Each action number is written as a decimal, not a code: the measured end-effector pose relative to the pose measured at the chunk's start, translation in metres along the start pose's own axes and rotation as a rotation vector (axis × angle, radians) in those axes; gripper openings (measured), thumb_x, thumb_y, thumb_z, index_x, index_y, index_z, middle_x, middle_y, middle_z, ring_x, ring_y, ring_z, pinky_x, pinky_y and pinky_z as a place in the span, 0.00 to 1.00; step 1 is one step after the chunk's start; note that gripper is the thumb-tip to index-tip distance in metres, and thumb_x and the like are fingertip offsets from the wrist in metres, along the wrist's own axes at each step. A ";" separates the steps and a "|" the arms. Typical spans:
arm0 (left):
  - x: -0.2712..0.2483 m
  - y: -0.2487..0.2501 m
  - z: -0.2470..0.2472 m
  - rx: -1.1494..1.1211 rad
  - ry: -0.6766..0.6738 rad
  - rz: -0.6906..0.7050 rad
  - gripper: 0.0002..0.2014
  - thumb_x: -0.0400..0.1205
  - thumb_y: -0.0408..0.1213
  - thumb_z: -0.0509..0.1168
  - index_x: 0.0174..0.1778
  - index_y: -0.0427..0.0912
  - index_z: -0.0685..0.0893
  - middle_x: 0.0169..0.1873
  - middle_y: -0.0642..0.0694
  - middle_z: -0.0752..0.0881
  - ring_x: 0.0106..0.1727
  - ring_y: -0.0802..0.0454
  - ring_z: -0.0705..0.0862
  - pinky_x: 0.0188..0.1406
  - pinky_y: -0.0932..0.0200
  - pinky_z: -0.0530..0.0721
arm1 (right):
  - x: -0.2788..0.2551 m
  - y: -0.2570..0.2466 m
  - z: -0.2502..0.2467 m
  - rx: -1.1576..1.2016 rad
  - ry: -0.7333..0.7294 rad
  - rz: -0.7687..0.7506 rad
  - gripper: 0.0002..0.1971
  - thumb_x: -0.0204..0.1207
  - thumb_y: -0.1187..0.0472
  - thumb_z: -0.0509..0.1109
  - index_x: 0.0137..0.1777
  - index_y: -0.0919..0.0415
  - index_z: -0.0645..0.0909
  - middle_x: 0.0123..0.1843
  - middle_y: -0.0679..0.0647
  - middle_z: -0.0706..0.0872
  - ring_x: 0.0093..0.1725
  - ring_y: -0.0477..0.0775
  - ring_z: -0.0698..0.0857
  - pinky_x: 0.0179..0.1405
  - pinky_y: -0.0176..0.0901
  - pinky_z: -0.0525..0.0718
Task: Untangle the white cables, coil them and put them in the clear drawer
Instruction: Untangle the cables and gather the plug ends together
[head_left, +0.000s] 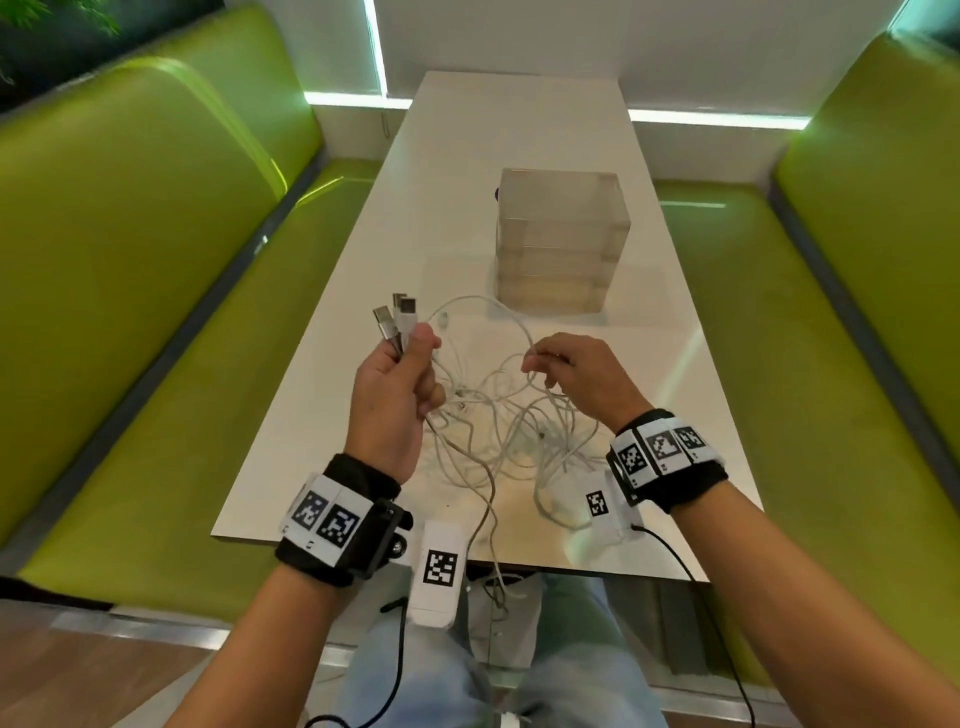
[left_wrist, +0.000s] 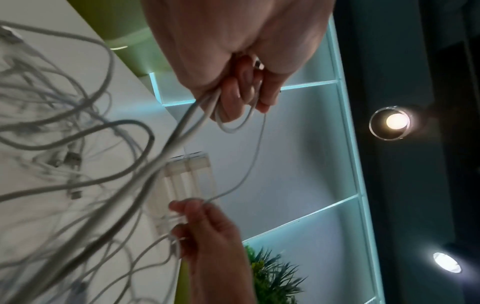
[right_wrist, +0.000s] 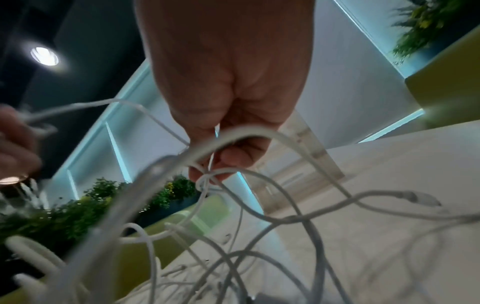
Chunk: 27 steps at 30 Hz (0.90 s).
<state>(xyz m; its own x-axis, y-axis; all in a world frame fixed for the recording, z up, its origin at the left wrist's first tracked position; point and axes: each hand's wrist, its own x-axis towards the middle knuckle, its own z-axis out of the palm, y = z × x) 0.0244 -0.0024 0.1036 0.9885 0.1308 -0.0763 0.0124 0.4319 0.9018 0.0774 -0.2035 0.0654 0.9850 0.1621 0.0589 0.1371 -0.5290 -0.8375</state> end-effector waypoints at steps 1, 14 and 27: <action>0.001 -0.006 0.001 0.064 0.005 -0.010 0.10 0.85 0.38 0.62 0.38 0.40 0.78 0.20 0.54 0.63 0.21 0.58 0.60 0.20 0.65 0.65 | -0.001 -0.006 0.001 -0.010 -0.006 -0.026 0.08 0.78 0.68 0.66 0.44 0.65 0.87 0.40 0.49 0.87 0.32 0.32 0.81 0.34 0.23 0.76; 0.000 -0.034 0.030 0.311 -0.104 0.011 0.04 0.82 0.33 0.65 0.41 0.42 0.82 0.24 0.54 0.76 0.23 0.62 0.69 0.24 0.66 0.69 | -0.005 -0.022 0.024 -0.322 -0.099 -0.222 0.09 0.79 0.66 0.63 0.50 0.66 0.85 0.42 0.59 0.86 0.41 0.57 0.82 0.43 0.49 0.80; -0.009 0.015 0.019 -0.039 -0.112 0.165 0.12 0.86 0.34 0.58 0.35 0.44 0.72 0.20 0.56 0.62 0.21 0.60 0.58 0.21 0.66 0.63 | 0.009 -0.002 0.021 -0.473 -0.074 -0.168 0.09 0.80 0.60 0.65 0.47 0.65 0.82 0.43 0.59 0.82 0.41 0.60 0.80 0.41 0.49 0.74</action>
<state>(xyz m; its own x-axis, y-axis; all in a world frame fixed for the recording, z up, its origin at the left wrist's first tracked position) 0.0182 -0.0137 0.1258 0.9873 0.1036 0.1206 -0.1546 0.4477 0.8807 0.0835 -0.1831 0.0559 0.9374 0.3272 0.1190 0.3427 -0.8072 -0.4806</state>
